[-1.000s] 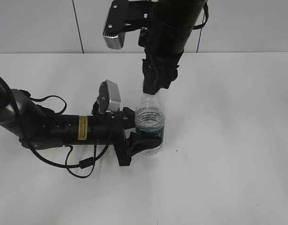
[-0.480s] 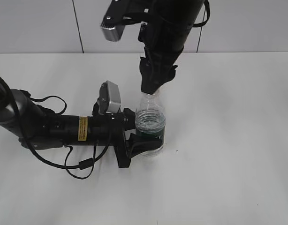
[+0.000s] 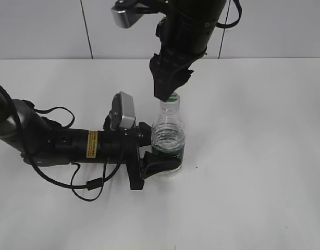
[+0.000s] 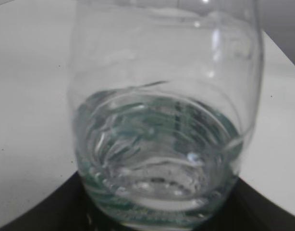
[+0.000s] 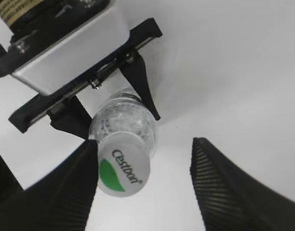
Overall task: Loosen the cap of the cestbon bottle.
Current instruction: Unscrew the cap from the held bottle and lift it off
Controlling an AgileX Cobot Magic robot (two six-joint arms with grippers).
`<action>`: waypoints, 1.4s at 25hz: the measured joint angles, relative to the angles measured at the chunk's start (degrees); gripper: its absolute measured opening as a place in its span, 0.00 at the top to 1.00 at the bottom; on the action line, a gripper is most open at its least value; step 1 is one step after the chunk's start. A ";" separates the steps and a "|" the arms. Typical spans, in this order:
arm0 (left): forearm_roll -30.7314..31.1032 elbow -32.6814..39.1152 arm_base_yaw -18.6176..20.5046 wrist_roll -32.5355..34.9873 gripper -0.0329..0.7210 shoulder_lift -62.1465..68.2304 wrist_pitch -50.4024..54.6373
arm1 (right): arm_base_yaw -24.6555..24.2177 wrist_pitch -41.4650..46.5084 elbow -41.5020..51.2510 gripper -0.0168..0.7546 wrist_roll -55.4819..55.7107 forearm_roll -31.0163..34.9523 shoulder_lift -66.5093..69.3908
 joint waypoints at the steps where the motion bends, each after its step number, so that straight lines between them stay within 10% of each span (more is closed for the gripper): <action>1: 0.05 0.00 0.00 0.00 0.41 0.00 0.00 | 0.00 0.42 0.00 0.37 2.44 0.00 0.00; 22: -0.05 0.00 0.00 0.04 0.41 0.00 0.18 | 0.00 1.11 -0.04 0.37 46.99 3.48 -1.04; 35: -0.16 0.00 0.00 0.04 0.41 0.00 0.23 | 0.00 1.15 -0.04 0.37 52.24 0.49 -1.04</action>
